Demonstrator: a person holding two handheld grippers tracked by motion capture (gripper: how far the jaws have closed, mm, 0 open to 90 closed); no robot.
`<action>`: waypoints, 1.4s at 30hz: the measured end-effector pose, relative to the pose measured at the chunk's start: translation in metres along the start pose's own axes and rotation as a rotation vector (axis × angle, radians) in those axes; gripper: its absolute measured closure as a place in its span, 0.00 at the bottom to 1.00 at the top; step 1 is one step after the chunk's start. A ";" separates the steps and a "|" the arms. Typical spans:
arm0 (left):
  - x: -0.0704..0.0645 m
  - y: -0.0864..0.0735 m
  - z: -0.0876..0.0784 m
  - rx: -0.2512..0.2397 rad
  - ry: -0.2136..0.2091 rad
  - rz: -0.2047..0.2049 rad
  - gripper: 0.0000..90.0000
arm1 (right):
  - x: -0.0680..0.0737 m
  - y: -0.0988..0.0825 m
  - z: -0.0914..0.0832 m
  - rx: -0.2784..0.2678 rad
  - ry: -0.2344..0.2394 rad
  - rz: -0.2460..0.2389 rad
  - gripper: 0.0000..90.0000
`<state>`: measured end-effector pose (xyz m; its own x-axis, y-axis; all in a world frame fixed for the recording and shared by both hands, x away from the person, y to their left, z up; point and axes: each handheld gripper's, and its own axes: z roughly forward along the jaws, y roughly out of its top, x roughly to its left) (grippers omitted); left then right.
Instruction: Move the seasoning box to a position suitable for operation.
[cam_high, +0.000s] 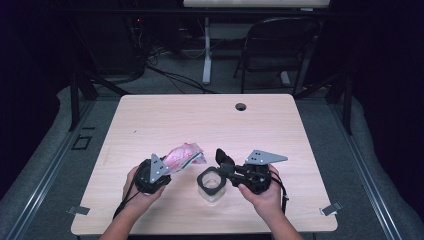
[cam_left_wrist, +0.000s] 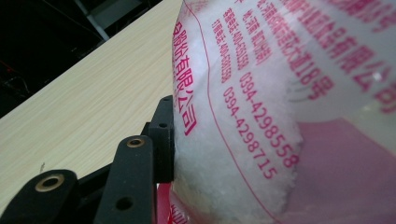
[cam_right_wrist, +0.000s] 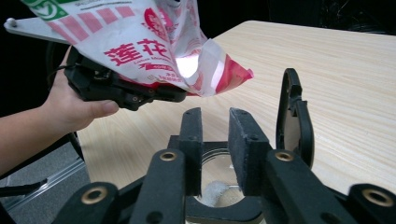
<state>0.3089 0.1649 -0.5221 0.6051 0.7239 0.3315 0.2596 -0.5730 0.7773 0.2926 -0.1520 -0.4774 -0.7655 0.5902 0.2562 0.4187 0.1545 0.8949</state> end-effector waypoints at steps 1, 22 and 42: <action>0.000 0.000 -0.001 0.005 -0.002 0.003 0.66 | -0.001 0.000 0.000 0.002 -0.005 0.001 0.85; 0.001 -0.002 -0.005 0.002 0.034 0.023 0.66 | -0.002 0.001 0.005 0.012 -0.017 -0.004 0.88; -0.009 0.004 -0.007 0.009 0.069 0.119 0.66 | -0.002 0.001 0.004 -0.005 -0.025 -0.006 0.88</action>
<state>0.2989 0.1590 -0.5179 0.5791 0.6747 0.4575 0.1958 -0.6599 0.7253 0.2963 -0.1500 -0.4782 -0.7554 0.6089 0.2420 0.4116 0.1536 0.8983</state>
